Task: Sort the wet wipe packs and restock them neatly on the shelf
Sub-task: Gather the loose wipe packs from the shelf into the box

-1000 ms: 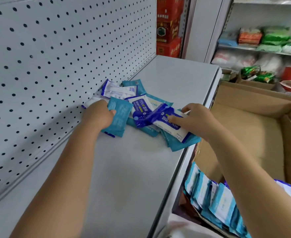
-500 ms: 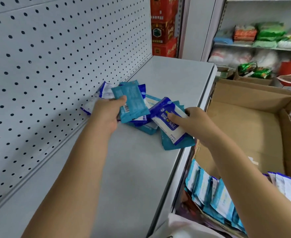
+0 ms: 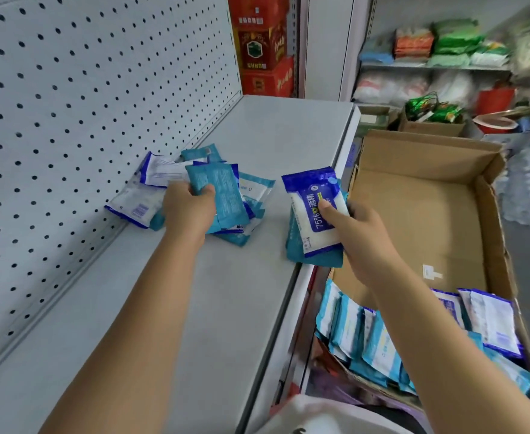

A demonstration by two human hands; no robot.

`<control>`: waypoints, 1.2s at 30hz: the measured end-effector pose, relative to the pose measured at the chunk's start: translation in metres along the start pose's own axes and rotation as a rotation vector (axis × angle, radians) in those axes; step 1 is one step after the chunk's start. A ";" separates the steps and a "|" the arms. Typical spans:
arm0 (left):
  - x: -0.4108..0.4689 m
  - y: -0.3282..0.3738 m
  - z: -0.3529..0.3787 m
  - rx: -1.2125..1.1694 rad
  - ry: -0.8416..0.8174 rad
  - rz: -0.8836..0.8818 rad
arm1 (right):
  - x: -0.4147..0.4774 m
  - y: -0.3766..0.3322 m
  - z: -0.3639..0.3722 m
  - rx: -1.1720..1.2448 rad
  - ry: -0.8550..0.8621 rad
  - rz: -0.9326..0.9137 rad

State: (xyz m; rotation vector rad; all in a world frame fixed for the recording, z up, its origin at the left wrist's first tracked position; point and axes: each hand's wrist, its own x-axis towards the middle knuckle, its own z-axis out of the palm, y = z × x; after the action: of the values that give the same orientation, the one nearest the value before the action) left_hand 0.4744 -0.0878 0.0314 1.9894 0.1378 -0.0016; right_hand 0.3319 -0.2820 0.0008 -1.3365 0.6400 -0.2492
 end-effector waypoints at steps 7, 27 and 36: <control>-0.055 0.024 0.028 -0.166 -0.173 0.124 | -0.010 -0.004 -0.036 0.349 -0.010 0.084; -0.153 -0.061 0.311 -0.007 -0.781 -0.260 | 0.009 0.130 -0.262 0.364 0.445 0.411; -0.143 -0.128 0.400 0.239 -0.696 -0.297 | 0.081 0.197 -0.351 -0.326 0.491 0.462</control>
State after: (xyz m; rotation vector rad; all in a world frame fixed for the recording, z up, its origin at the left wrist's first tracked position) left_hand 0.3445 -0.4139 -0.2399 2.0716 -0.0233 -0.9255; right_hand 0.1626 -0.5655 -0.2433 -1.3999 1.4288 -0.0943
